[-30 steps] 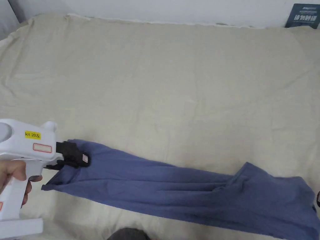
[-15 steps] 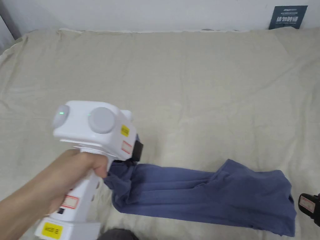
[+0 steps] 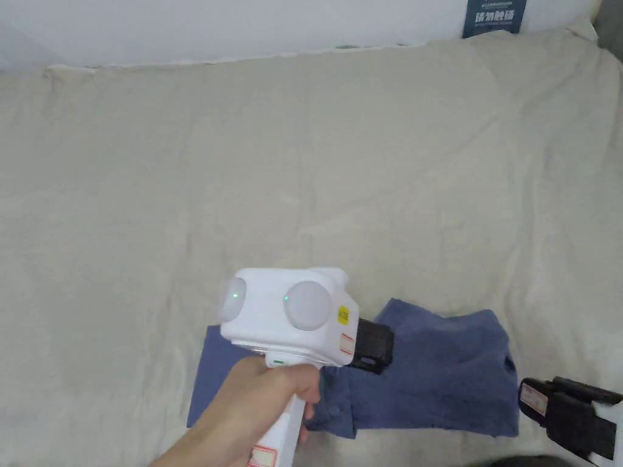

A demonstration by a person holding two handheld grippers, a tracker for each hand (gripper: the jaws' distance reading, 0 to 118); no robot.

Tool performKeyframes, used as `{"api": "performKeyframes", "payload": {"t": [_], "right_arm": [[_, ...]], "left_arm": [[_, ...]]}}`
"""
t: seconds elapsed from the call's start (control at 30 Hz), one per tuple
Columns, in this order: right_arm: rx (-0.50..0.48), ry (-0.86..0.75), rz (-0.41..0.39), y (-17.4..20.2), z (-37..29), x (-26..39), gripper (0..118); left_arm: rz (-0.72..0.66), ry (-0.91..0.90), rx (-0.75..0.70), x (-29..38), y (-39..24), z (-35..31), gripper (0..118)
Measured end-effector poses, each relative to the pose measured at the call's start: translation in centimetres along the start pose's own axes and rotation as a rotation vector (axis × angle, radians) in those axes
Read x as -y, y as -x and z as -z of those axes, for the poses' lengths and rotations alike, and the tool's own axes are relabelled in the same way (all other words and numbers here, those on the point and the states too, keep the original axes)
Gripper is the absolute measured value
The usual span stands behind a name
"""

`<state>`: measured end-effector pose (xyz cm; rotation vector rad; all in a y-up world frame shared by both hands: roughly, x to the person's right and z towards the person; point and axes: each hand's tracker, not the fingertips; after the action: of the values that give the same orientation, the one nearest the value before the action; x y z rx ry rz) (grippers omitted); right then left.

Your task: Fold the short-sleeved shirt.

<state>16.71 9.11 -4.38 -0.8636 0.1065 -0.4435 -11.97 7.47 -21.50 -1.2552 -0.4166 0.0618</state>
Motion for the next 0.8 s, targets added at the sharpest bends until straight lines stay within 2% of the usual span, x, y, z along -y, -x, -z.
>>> {"api": "performKeyframes", "payload": {"t": [0.03,0.07,0.1,0.13,0.17,0.23,0.27,0.37,0.4,0.47,0.57,0.6,0.63,0.7,0.8], "right_arm": [[-0.005,0.007,0.001,0.1,0.2,0.0,0],[-0.007,0.011,0.001,0.2,0.3,0.1,0],[-0.017,0.014,-0.001,0.4,0.4,0.2,0],[-0.028,0.012,0.002,0.6,0.4,0.3,0],[-0.043,0.013,0.008,0.6,0.4,0.3,0],[-0.070,0.022,0.023,0.8,0.4,0.4,0],[-0.076,0.020,0.027,0.9,0.4,0.5,0],[-0.093,0.016,0.037,0.9,-0.4,0.5,0],[-0.094,0.013,0.041,0.7,-0.8,0.5,0],[-0.090,0.001,0.042,0.1,-1.6,0.5,0],[0.017,-0.004,0.058,-1.2,-2.8,0.4,0],[0.048,-0.006,0.069,-1.7,-3.4,0.3,0],[0.059,-0.010,0.074,-2.1,-3.9,0.3,0],[0.090,-0.016,0.080,-2.6,-4.5,0.4,0],[0.104,-0.009,0.075,-2.1,-4.5,0.4,0]], "left_arm": [[0.008,-0.019,-0.044,0.3,1.4,-1.4,52],[0.024,-0.073,-0.131,0.5,3.3,-2.2,11],[0.074,-0.074,-0.283,0.9,4.5,-2.7,0],[0.099,-0.086,-0.475,1.6,6.0,-3.0,0],[0.071,-0.088,-0.593,1.8,7.6,-2.6,0],[0.113,0.047,-0.862,2.8,10.0,-0.1,0],[0.103,0.056,-0.911,3.0,10.3,0.8,0],[0.203,0.113,-0.989,3.4,7.4,5.1,0],[0.188,0.090,-0.959,3.5,5.1,6.8,0],[0.270,0.111,-0.890,3.9,-0.3,10.0,0],[0.480,-0.026,-0.785,6.0,-10.8,12.9,0],[0.509,-0.085,-0.727,6.1,-13.0,12.3,0],[0.449,-0.130,-0.636,6.0,-14.4,11.5,0],[0.275,-0.150,-0.180,4.8,-13.9,8.9,0],[0.145,-0.121,0.156,2.4,-9.0,4.9,0]]}}
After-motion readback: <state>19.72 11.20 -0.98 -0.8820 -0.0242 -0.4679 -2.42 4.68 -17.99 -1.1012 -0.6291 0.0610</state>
